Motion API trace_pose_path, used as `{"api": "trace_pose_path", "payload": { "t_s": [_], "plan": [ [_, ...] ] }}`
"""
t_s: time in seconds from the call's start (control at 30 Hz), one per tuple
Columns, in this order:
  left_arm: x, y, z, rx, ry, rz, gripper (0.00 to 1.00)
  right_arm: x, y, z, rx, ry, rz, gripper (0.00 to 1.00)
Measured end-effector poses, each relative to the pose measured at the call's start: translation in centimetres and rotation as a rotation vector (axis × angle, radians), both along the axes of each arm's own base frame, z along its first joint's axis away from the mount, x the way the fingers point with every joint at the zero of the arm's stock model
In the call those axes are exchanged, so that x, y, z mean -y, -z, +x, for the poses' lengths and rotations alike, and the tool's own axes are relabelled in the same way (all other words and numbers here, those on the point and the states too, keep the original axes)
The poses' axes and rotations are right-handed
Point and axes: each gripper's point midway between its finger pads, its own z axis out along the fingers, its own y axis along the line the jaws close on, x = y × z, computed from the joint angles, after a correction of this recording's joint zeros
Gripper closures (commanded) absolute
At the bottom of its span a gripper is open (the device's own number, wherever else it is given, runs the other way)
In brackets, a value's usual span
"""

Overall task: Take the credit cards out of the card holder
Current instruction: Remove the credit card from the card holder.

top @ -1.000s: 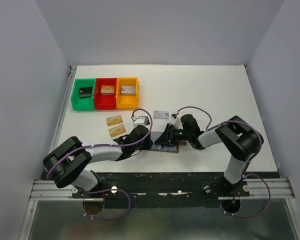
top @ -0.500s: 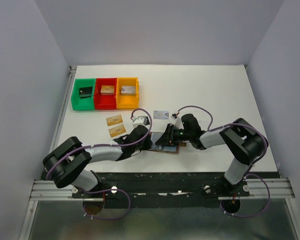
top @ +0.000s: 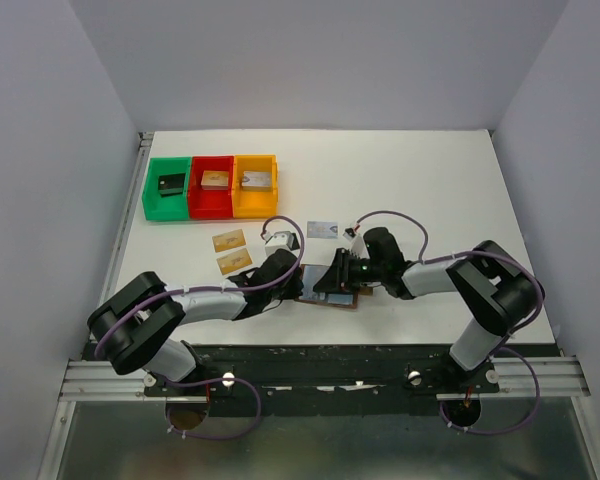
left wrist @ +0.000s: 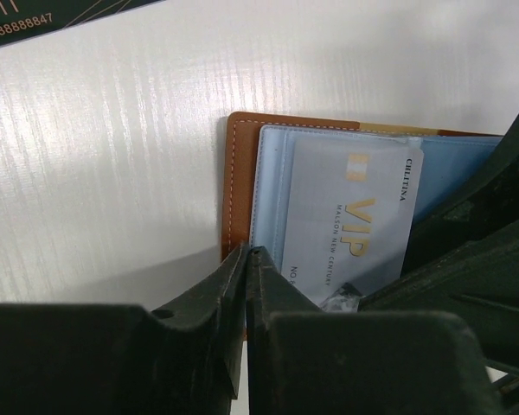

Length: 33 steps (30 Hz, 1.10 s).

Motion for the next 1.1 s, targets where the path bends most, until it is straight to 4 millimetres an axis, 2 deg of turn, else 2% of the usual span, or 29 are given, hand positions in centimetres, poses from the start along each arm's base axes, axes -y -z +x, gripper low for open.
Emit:
{"api": "trace_pose_path", "payload": {
  "t_s": [0.57, 1.1],
  "plan": [
    [0.0, 0.0, 0.1, -0.007, -0.013, -0.008, 0.91, 0.7, -0.5, -0.2, 0.025, 0.005, -0.022, 0.61],
    [0.1, 0.0, 0.2, -0.008, -0.019, -0.015, 0.94, 2.0, -0.3, -0.3, 0.038, 0.048, -0.057, 0.76]
  ]
}}
